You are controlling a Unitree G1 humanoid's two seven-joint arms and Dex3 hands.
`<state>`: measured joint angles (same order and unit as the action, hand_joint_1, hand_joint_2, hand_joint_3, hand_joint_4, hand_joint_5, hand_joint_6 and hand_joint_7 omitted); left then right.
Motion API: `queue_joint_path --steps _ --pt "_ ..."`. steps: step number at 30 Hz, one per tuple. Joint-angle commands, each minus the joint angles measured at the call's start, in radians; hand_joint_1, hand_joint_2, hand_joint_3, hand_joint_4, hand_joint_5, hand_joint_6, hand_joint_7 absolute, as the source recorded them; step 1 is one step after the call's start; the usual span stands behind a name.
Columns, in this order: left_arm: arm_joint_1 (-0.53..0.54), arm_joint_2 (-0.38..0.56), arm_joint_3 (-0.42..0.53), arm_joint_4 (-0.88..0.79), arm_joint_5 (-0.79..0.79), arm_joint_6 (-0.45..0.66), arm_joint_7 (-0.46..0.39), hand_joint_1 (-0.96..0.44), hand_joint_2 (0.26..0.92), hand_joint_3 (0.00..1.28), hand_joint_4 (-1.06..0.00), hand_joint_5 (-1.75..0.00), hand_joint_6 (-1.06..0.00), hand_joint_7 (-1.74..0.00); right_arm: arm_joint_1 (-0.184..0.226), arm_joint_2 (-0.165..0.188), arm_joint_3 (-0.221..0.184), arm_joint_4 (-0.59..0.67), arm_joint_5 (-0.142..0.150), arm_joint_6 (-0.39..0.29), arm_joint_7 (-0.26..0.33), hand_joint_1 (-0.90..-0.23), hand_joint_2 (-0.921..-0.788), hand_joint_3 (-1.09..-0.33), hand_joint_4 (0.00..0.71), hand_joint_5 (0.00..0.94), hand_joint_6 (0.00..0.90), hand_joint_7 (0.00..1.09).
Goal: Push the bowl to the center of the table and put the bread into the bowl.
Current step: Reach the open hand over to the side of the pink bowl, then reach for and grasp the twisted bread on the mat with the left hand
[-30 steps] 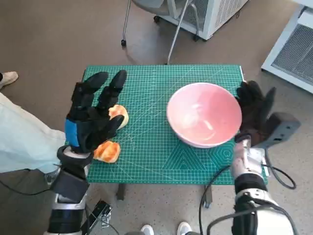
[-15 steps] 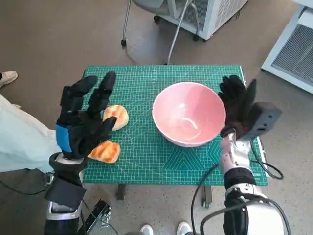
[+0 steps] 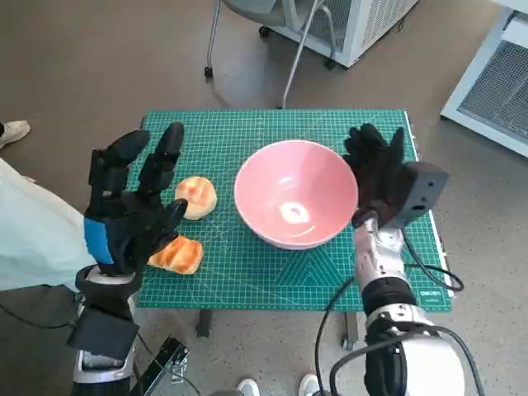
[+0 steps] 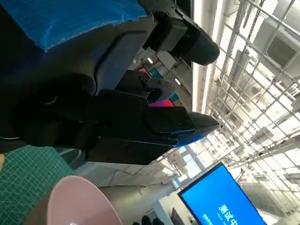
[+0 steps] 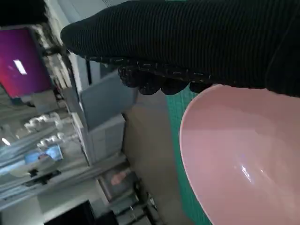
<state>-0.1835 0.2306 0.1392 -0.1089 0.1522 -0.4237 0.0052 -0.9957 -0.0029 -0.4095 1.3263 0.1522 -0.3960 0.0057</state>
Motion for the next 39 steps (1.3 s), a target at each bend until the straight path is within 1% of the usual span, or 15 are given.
queue_joint_path --steps 1,6,12,14,18,21,24,26,28,30,32,33,35,37,39 --pt "0.021 0.002 0.011 -0.025 0.016 0.005 0.019 -0.12 0.919 0.22 -0.42 -0.02 -0.10 -0.88 -0.003 0.009 0.004 0.018 -0.008 0.032 0.005 -0.539 -0.921 -0.831 0.256 0.000 0.110 0.62" --pt "0.032 0.006 0.019 -0.022 0.015 -0.001 0.022 -0.12 0.921 0.22 -0.42 -0.03 -0.10 -0.86 -0.015 0.008 0.002 0.017 -0.005 0.039 0.011 -0.539 -0.921 -0.838 0.262 0.005 0.120 0.63" --pt "0.039 0.010 0.025 -0.020 0.011 -0.002 0.020 -0.13 0.921 0.22 -0.42 -0.03 -0.10 -0.85 -0.022 -0.013 0.005 0.013 -0.009 0.032 0.016 -0.551 -0.921 -0.829 0.266 0.007 0.111 0.62" --pt "0.042 0.015 0.030 -0.017 0.007 -0.004 0.017 -0.13 0.921 0.23 -0.42 -0.03 -0.10 -0.85 -0.022 -0.024 0.009 0.009 -0.013 0.019 0.020 -0.555 -0.921 -0.825 0.267 0.007 0.109 0.62" --pt "0.048 0.028 0.041 -0.007 0.001 -0.009 0.010 -0.13 0.921 0.23 -0.41 -0.03 -0.10 -0.84 -0.022 -0.042 0.020 -0.002 -0.019 -0.024 0.030 -0.547 -0.921 -0.819 0.271 0.008 0.120 0.63" --pt "0.051 0.047 0.053 0.008 -0.002 -0.018 0.003 -0.13 0.921 0.23 -0.41 -0.03 -0.11 -0.82 -0.019 -0.055 0.048 -0.016 -0.041 -0.090 0.036 -0.536 -0.921 -0.818 0.277 0.010 0.130 0.64" --pt "0.053 0.067 0.062 0.016 -0.005 -0.022 -0.004 -0.13 0.921 0.23 -0.42 -0.03 -0.13 -0.81 -0.012 -0.065 0.075 -0.031 -0.063 -0.157 0.052 -0.520 -0.921 -0.833 0.284 0.010 0.117 0.67" --pt "0.054 0.088 0.070 0.021 -0.006 -0.019 -0.016 -0.14 0.921 0.22 -0.42 -0.04 -0.14 -0.79 -0.004 -0.073 0.093 -0.046 -0.073 -0.218 0.081 -0.515 -0.921 -0.844 0.292 0.012 0.104 0.68" --pt "0.054 0.114 0.078 0.022 -0.009 -0.014 -0.035 -0.14 0.921 0.20 -0.42 -0.04 -0.16 -0.77 0.007 -0.084 0.114 -0.066 -0.078 -0.287 0.132 -0.520 -0.921 -0.849 0.300 0.015 0.093 0.68" --pt "0.055 0.137 0.083 0.016 -0.009 -0.006 -0.055 -0.15 0.921 0.19 -0.42 -0.04 -0.17 -0.75 0.017 -0.091 0.124 -0.085 -0.071 -0.342 0.190 -0.530 -0.921 -0.846 0.309 0.018 0.083 0.68" --pt "0.057 0.162 0.088 0.009 -0.011 0.002 -0.077 -0.16 0.921 0.18 -0.42 -0.04 -0.18 -0.73 0.027 -0.092 0.127 -0.104 -0.052 -0.386 0.254 -0.538 -0.921 -0.832 0.314 0.020 0.078 0.69" --pt "0.056 0.182 0.090 0.005 -0.012 0.008 -0.095 -0.16 0.921 0.17 -0.42 -0.04 -0.19 -0.73 0.036 -0.092 0.129 -0.120 -0.038 -0.415 0.298 -0.542 -0.921 -0.825 0.316 0.020 0.076 0.70" --pt "0.056 0.218 0.096 0.001 -0.015 0.017 -0.128 -0.16 0.921 0.15 -0.42 -0.04 -0.20 -0.71 0.050 -0.091 0.134 -0.146 -0.020 -0.459 0.359 -0.550 -0.921 -0.813 0.319 0.019 0.067 0.72" --pt "0.057 0.255 0.101 -0.004 -0.018 0.029 -0.162 -0.17 0.920 0.13 -0.42 -0.04 -0.21 -0.70 0.064 -0.090 0.142 -0.171 -0.008 -0.495 0.403 -0.555 -0.921 -0.807 0.321 0.018 0.063 0.73" --pt "0.058 0.298 0.109 -0.017 -0.020 0.052 -0.204 -0.18 0.920 0.11 -0.41 -0.04 -0.22 -0.67 0.080 -0.092 0.152 -0.197 -0.001 -0.529 0.435 -0.558 -0.921 -0.804 0.324 0.019 0.060 0.74"
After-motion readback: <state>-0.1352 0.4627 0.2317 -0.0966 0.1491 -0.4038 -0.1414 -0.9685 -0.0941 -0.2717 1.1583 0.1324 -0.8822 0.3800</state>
